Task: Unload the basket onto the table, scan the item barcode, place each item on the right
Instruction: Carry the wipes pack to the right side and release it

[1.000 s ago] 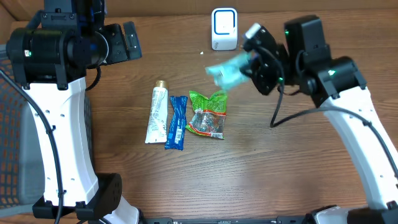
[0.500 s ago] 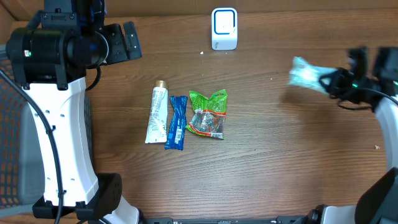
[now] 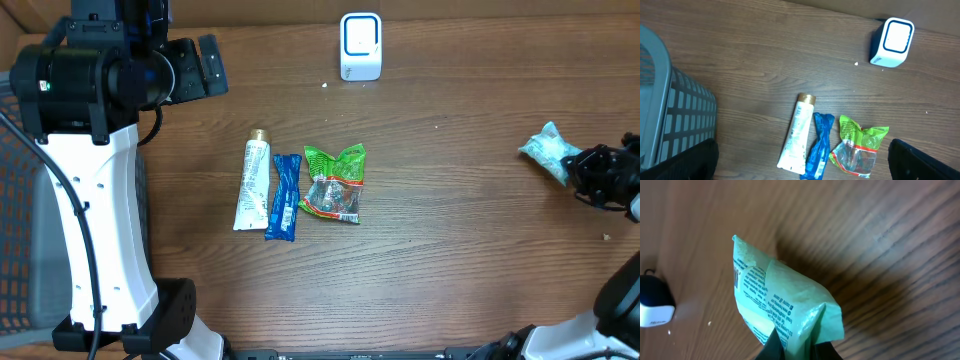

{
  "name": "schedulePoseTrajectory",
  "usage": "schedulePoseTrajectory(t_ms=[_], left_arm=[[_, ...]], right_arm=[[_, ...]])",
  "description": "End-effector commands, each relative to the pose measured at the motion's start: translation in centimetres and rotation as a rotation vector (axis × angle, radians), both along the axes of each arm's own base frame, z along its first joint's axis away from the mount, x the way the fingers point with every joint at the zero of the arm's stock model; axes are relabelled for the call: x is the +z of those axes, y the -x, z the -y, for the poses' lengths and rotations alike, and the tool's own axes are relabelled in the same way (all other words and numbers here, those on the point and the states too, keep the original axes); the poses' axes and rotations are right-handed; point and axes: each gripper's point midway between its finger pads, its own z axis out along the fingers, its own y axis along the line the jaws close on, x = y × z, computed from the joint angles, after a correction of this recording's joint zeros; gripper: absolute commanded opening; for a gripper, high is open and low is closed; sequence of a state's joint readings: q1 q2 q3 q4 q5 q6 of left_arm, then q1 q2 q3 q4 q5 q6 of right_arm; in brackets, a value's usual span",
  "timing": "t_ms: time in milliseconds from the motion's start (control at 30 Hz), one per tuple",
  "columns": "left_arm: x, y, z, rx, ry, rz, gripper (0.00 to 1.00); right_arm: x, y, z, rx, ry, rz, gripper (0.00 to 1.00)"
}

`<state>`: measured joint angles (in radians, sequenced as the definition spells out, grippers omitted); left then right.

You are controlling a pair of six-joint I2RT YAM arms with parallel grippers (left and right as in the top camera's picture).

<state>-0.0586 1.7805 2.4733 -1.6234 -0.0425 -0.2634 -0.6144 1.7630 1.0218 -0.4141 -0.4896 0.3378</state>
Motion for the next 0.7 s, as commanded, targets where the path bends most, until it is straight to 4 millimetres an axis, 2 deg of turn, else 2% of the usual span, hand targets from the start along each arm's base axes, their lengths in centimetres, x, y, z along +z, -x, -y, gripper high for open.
schedulePoseTrajectory(t_ms=[0, 267, 300, 400, 433, 533, 667], left_arm=[[0.0, 0.0, -0.1, 0.016, 0.001, 0.003, 1.00], [0.0, 0.0, -0.1, 0.016, 0.001, 0.003, 1.00], [0.0, 0.0, -0.1, 0.016, 0.001, 0.003, 1.00], [0.0, 0.0, -0.1, 0.016, 0.001, 0.003, 1.00], [0.0, 0.0, -0.1, 0.016, 0.001, 0.003, 1.00], [0.0, 0.0, -0.1, 0.016, 0.001, 0.003, 1.00], [0.0, 0.0, -0.1, 0.016, 0.001, 0.003, 1.00]], right_arm=[[-1.9, 0.4, 0.7, -0.106, -0.038, -0.073, 0.04], [-1.5, -0.6, 1.7, -0.184, -0.048, -0.037, 0.04], [-1.3, -0.8, 1.8, -0.196, -0.052, -0.030, 0.07], [-1.0, -1.3, 2.1, -0.205, -0.050, -0.004, 0.44], [-0.9, -1.3, 2.1, -0.208, -0.054, -0.003, 0.53], [-0.7, -1.4, 1.4, -0.201, -0.099, 0.002, 0.59], [0.9, -2.1, 0.2, -0.151, -0.165, 0.043, 0.65]])
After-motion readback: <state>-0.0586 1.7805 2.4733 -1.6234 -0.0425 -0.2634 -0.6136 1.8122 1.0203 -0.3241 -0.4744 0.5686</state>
